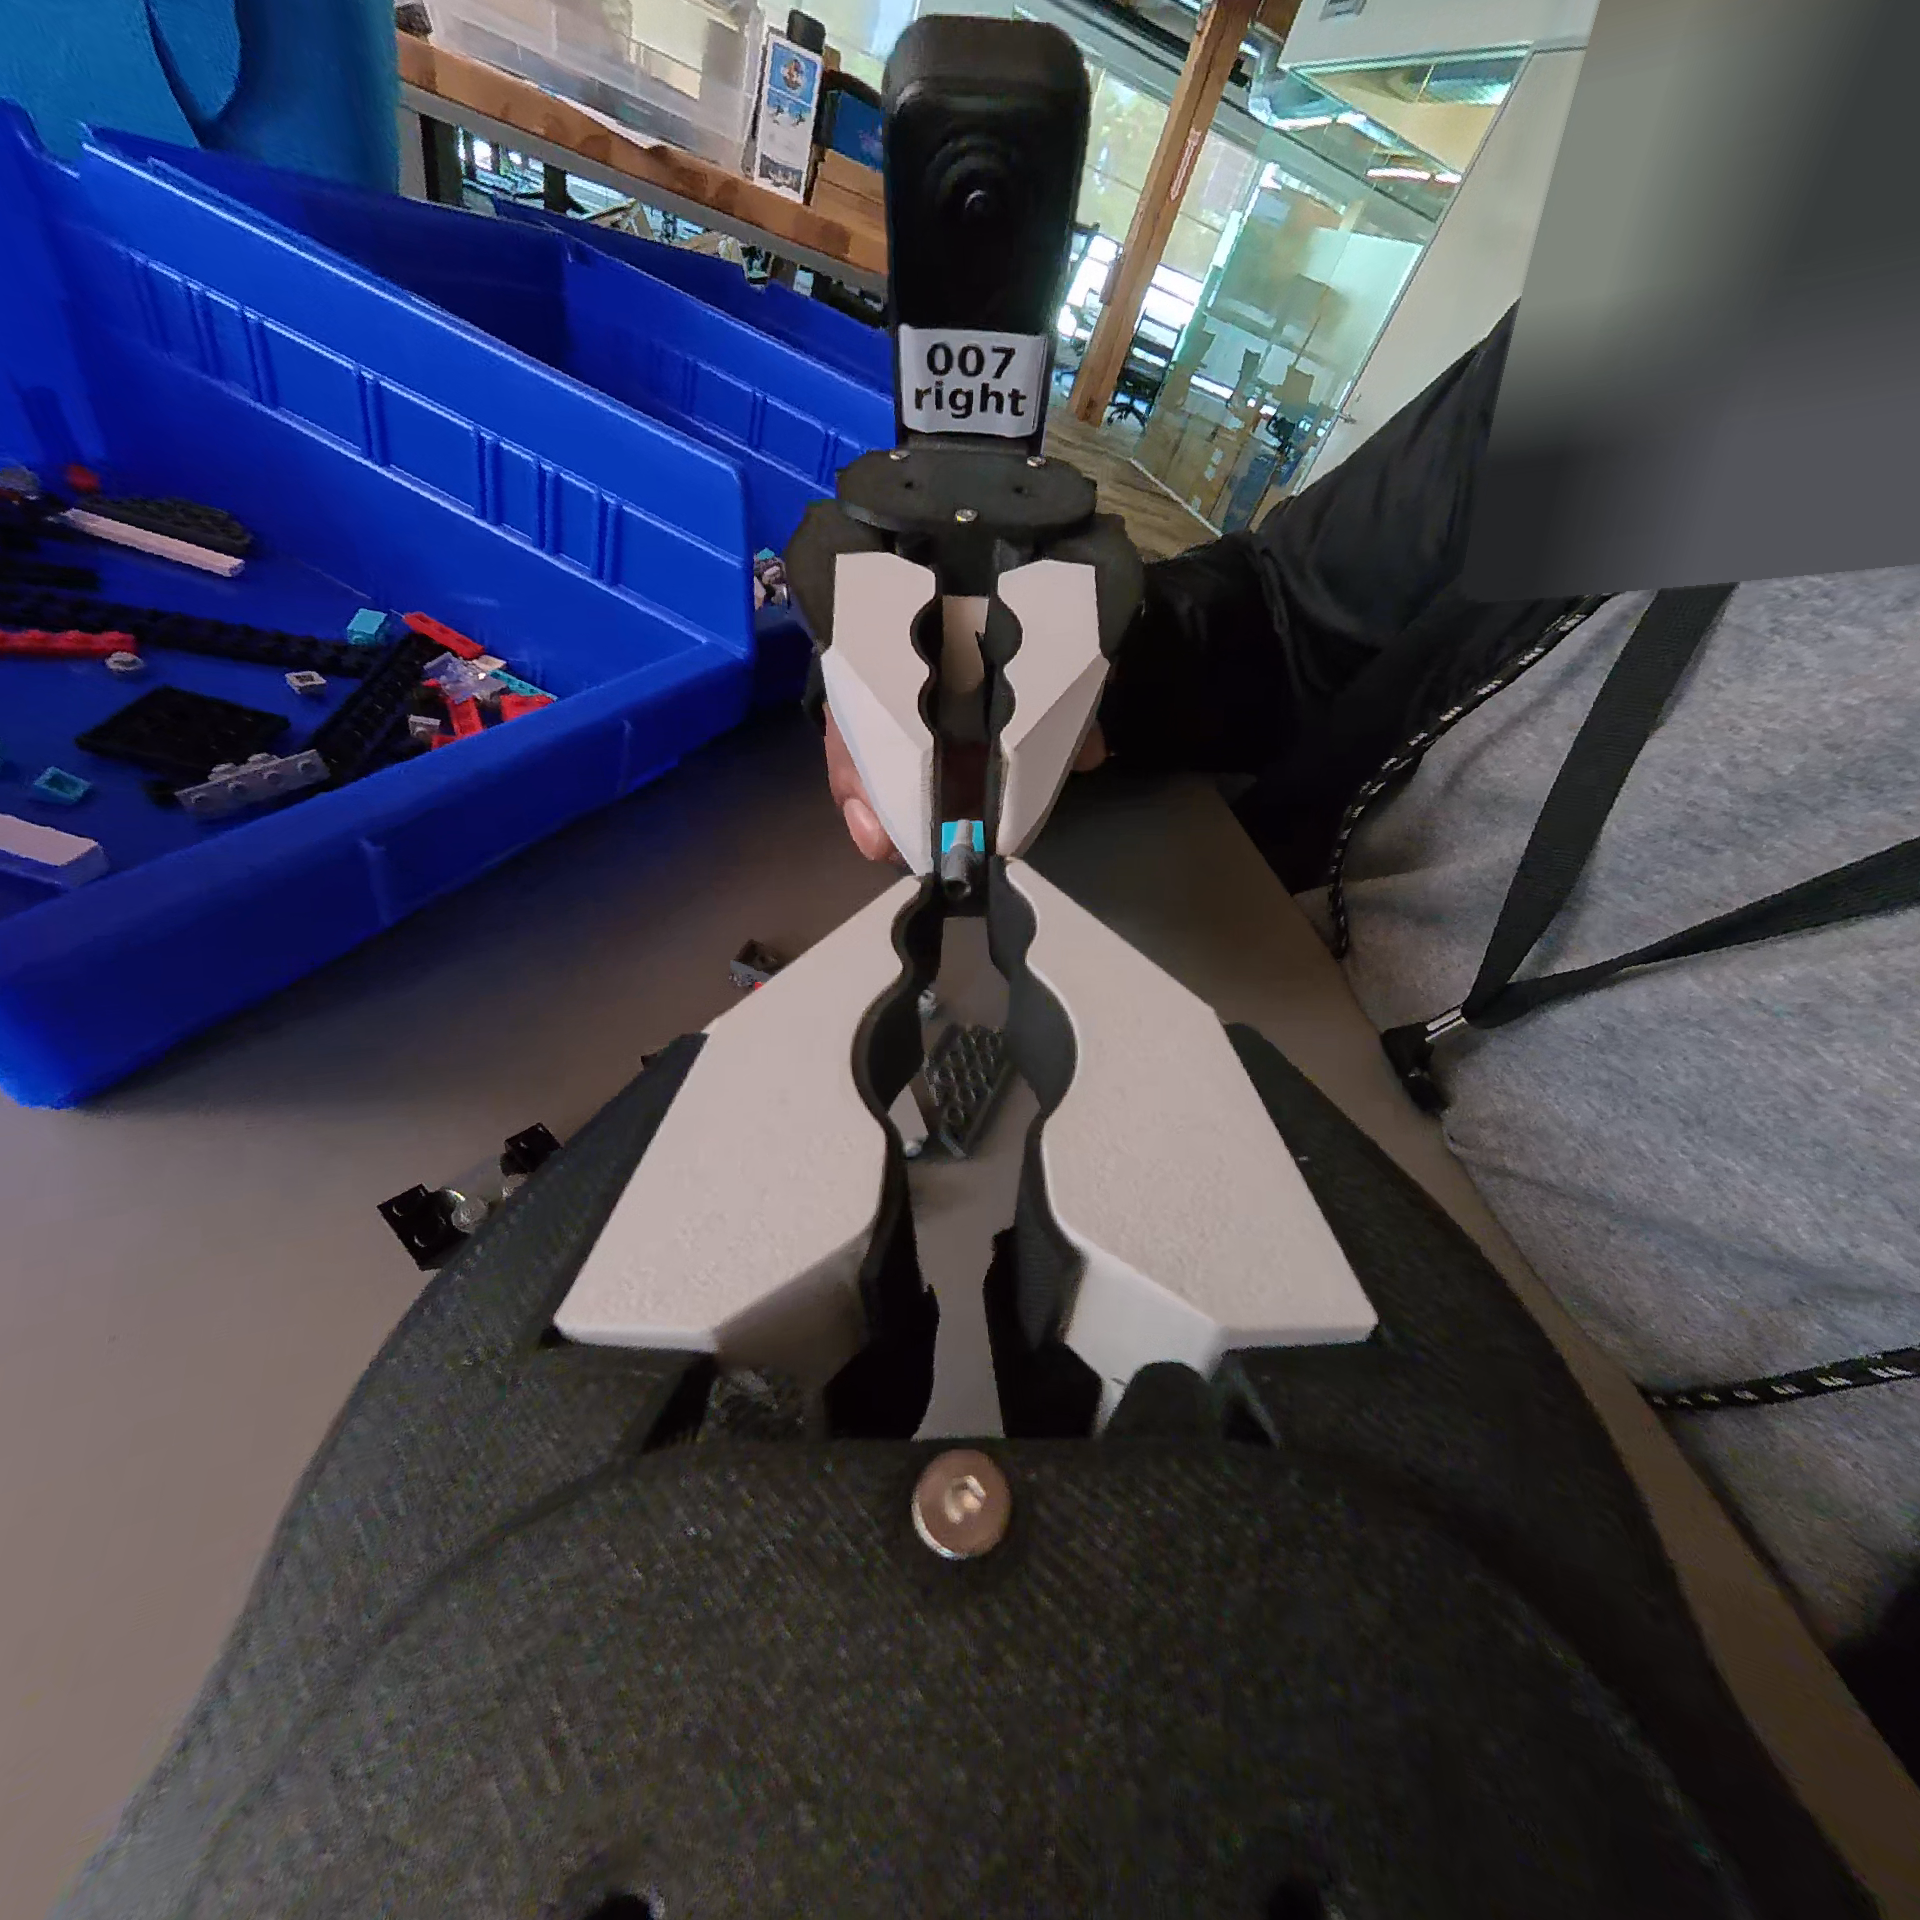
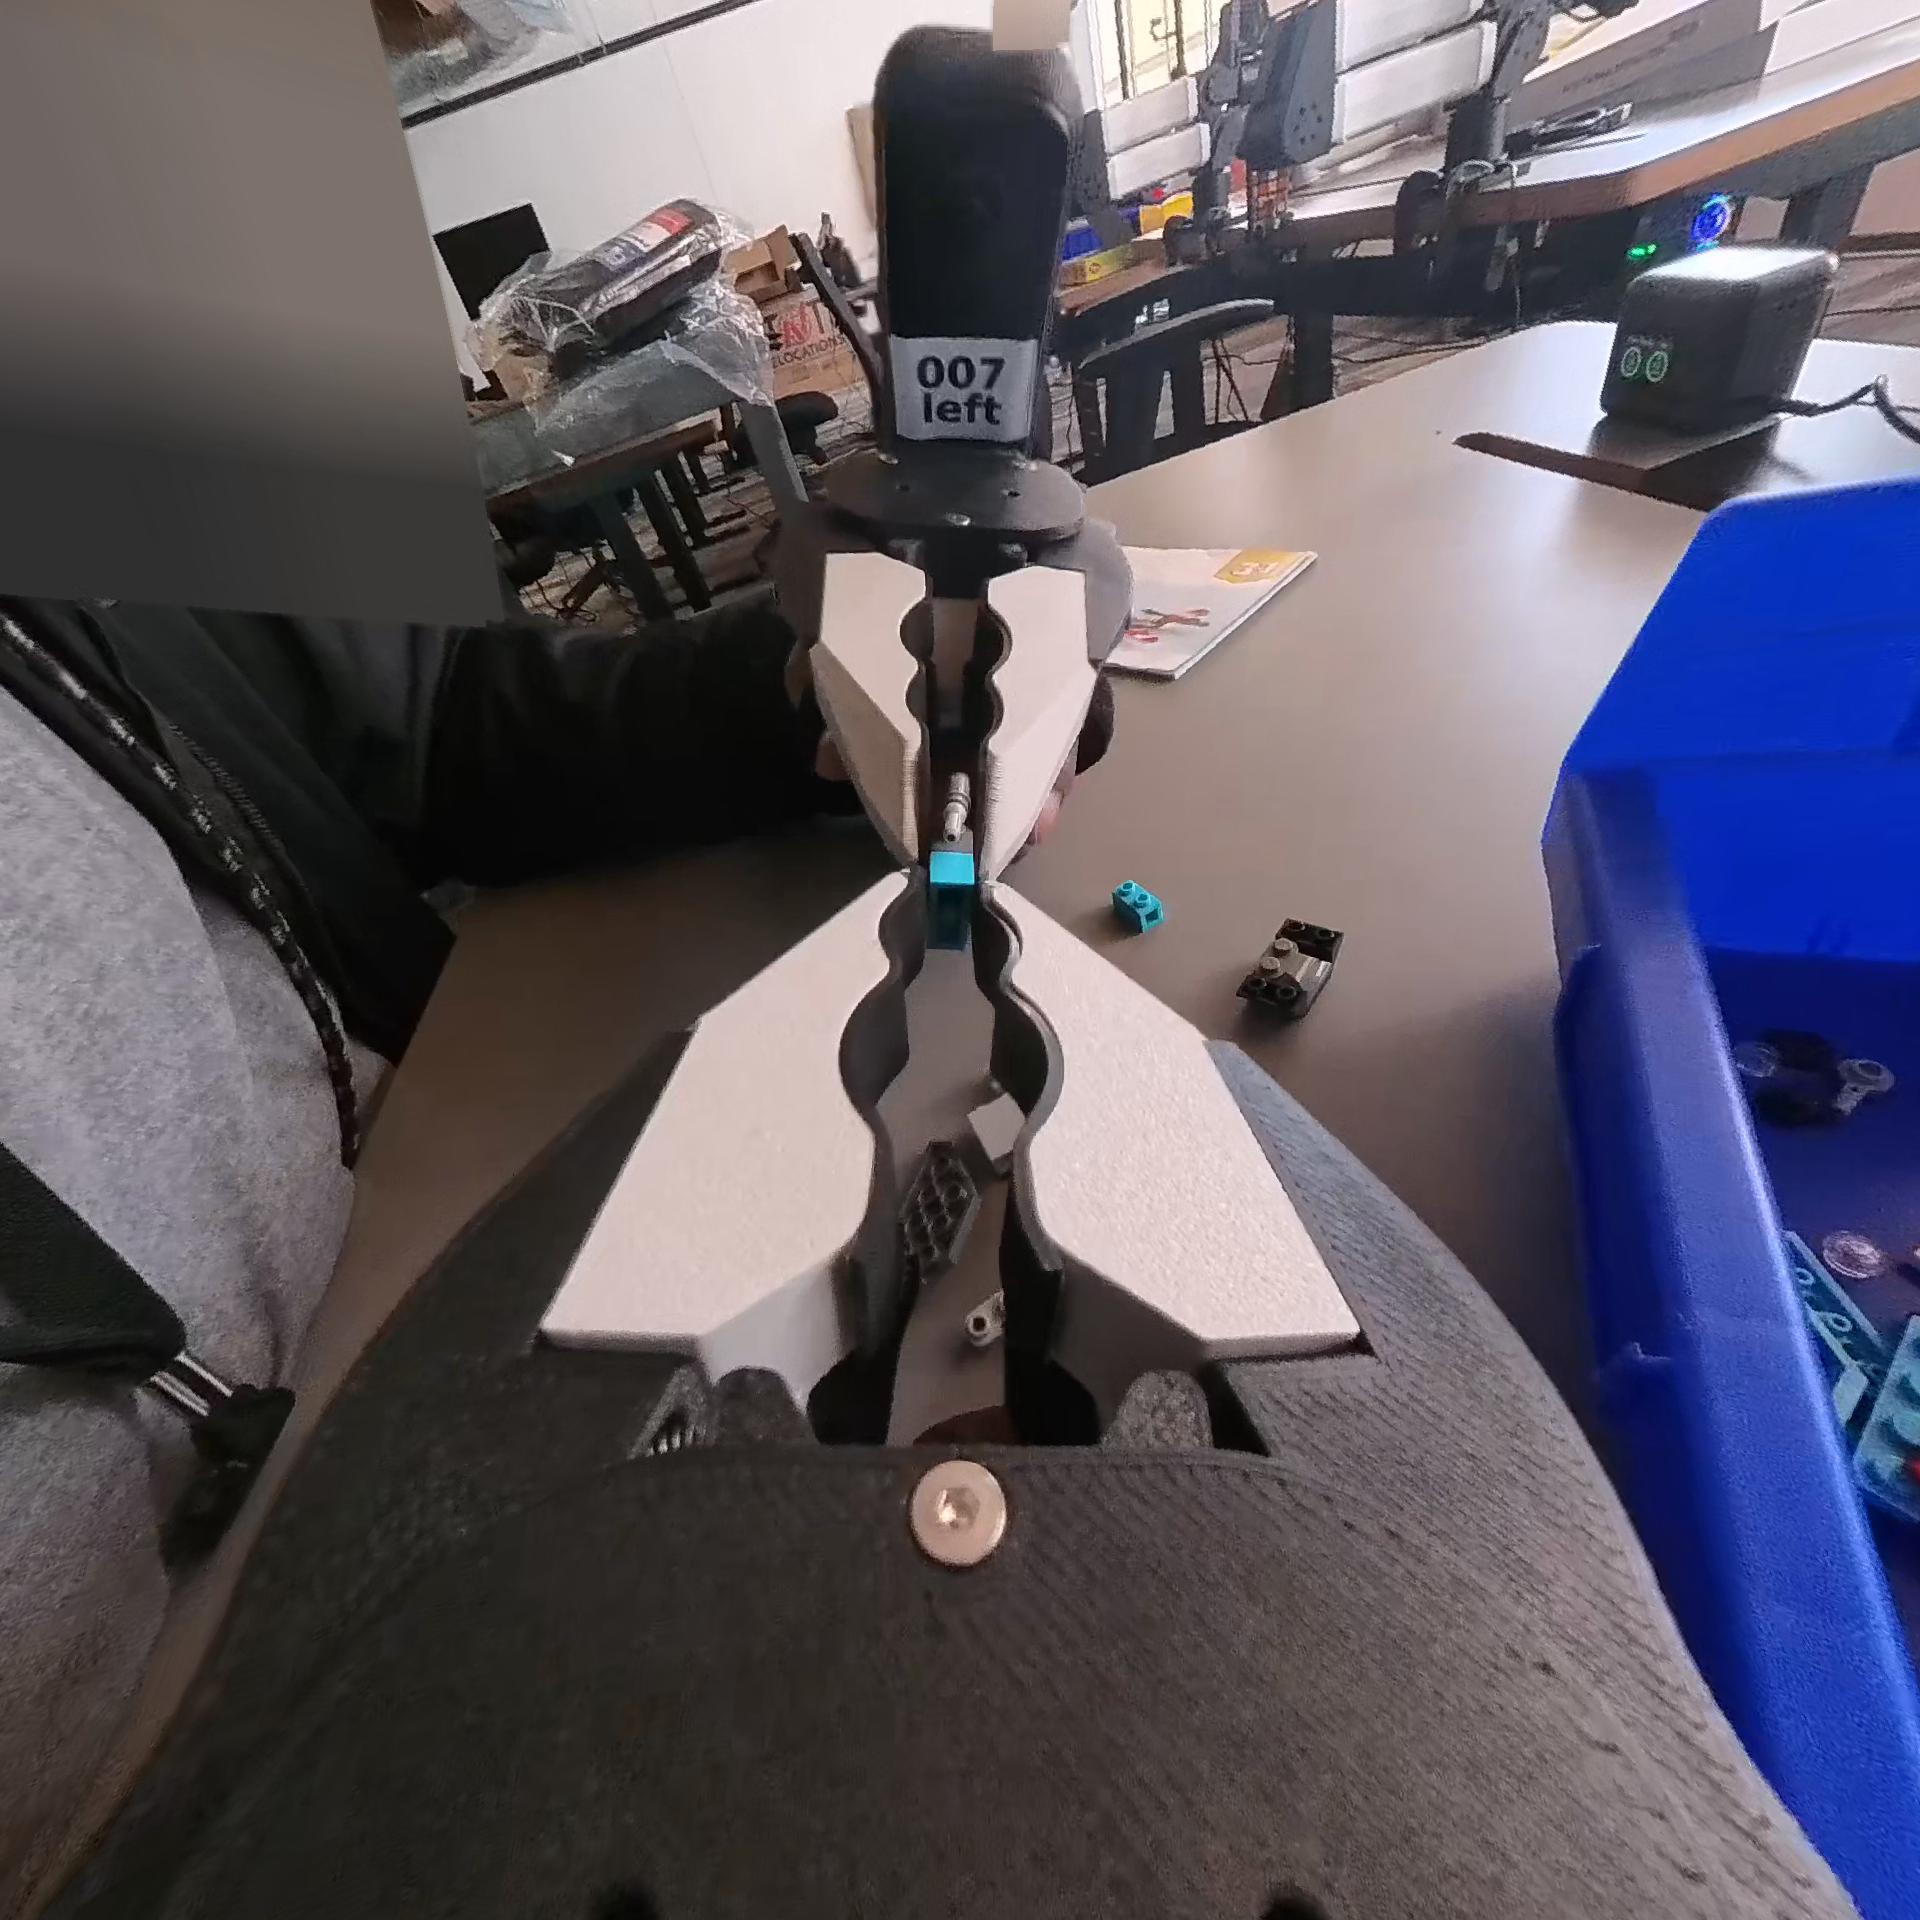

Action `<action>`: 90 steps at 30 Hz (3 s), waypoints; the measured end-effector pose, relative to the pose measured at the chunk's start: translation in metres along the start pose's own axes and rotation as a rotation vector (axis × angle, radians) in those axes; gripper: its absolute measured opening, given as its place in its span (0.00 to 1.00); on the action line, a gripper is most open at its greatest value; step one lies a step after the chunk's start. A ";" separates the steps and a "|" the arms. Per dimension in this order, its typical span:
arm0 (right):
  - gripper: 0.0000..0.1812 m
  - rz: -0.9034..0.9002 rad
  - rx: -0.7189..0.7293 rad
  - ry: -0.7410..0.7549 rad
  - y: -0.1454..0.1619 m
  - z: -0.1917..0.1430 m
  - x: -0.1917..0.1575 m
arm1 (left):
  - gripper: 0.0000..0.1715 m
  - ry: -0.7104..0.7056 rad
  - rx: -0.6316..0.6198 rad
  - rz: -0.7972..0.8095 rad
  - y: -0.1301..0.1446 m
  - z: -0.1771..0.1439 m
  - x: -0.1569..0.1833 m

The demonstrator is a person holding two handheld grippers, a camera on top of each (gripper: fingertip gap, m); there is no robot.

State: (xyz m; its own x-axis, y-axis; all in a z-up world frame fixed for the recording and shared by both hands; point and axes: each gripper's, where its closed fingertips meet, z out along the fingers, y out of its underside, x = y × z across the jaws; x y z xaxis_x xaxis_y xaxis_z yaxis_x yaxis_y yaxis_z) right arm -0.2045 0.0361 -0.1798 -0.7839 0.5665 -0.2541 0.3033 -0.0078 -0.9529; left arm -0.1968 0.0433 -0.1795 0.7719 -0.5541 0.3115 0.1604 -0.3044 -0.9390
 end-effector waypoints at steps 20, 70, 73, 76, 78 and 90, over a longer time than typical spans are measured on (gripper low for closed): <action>0.05 -0.105 0.041 0.255 -0.034 -0.028 0.025 | 0.05 -0.088 0.203 -0.078 -0.031 -0.061 -0.032; 0.03 -0.075 -0.105 0.141 -0.003 0.003 0.008 | 0.05 -0.170 -0.136 0.185 0.009 0.003 -0.011; 0.03 -0.054 -0.085 0.190 -0.005 0.003 0.015 | 0.05 -0.219 -0.139 0.192 0.008 0.002 -0.017; 0.02 -0.019 -0.054 0.249 -0.007 0.001 0.023 | 0.06 -0.269 -0.120 0.172 0.005 0.001 -0.025; 0.02 0.004 -0.032 0.283 -0.008 -0.001 0.029 | 0.06 -0.298 -0.104 0.161 0.003 0.000 -0.029; 0.02 0.172 0.170 0.222 -0.029 -0.009 0.028 | 0.06 -0.239 0.092 0.034 -0.022 -0.004 -0.024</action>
State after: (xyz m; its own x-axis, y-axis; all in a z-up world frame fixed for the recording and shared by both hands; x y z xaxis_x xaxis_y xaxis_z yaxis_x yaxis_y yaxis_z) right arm -0.2305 0.0596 -0.1582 -0.5864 0.7103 -0.3895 0.3120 -0.2456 -0.9178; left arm -0.2214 0.0604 -0.1657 0.8993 -0.3610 0.2467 0.1791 -0.2107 -0.9610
